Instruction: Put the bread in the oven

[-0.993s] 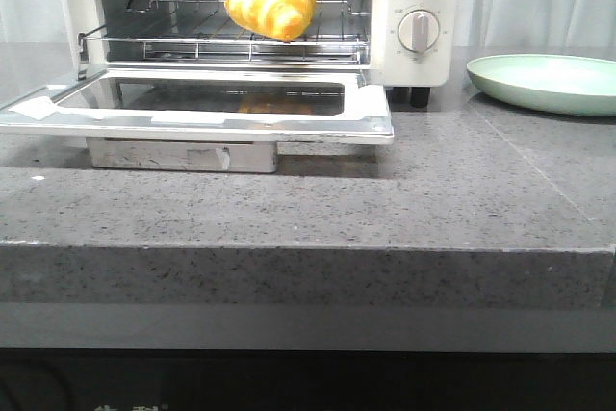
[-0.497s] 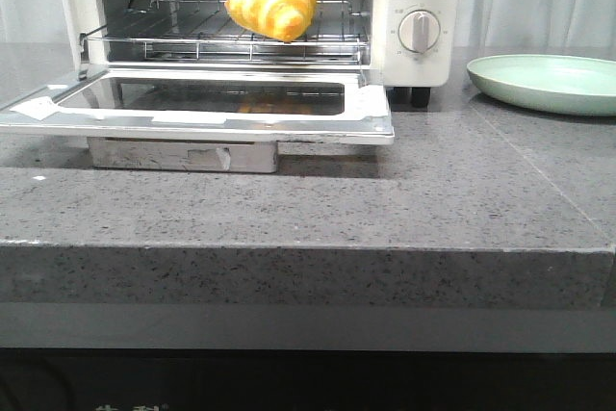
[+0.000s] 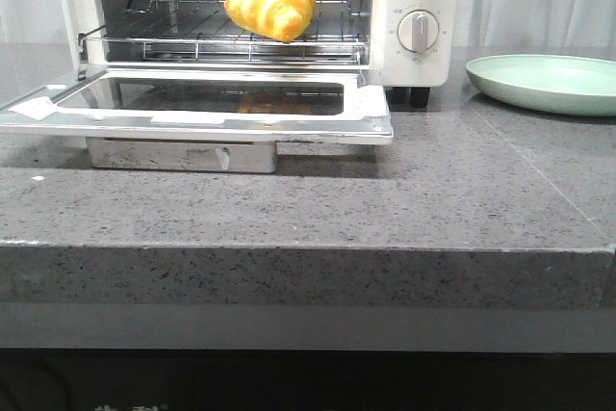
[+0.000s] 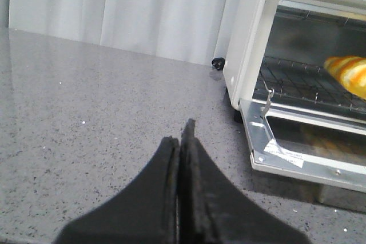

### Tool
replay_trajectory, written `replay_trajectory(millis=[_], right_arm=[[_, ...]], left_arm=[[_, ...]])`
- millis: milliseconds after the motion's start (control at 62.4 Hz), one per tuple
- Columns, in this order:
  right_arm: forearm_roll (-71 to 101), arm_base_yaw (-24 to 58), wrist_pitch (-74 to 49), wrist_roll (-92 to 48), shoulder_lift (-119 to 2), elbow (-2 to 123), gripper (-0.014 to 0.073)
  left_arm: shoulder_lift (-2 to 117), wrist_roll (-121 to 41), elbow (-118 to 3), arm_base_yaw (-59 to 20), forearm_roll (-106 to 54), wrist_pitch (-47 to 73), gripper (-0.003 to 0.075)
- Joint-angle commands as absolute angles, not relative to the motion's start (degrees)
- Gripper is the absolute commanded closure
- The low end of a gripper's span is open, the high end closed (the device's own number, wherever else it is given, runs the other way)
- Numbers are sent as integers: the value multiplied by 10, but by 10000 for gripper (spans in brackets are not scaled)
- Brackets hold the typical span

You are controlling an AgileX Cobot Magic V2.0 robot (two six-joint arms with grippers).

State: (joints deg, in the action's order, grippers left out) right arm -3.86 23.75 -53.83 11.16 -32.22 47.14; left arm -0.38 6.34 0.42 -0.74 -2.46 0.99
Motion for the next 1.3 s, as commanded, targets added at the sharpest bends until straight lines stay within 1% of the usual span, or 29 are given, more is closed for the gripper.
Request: replay_trajectory(millis=[0,897,945,1041,1154,1282], right_arm=[[-49,234,-503,105,-323,484,714],[-52,228,-493,105,-313,471,714],[-51,211,-476,105,-301,454,714],[-38,153,-419,105,-255,399,714],[-24,88,-328,105,-183,302,714],[5,45,-215,105,-103,184,714]], left_arm=[[-17,68,17,-6,-28,-47,738],[-16,68,17,-6,-28,-47,738],[-16,68,17,-6,-28,-47,738],[-16,68,17,-6,-28,-47,738],[-16,68,17,-6,-28,-47,738],[-16,68,17,-6,-28,-47,738]])
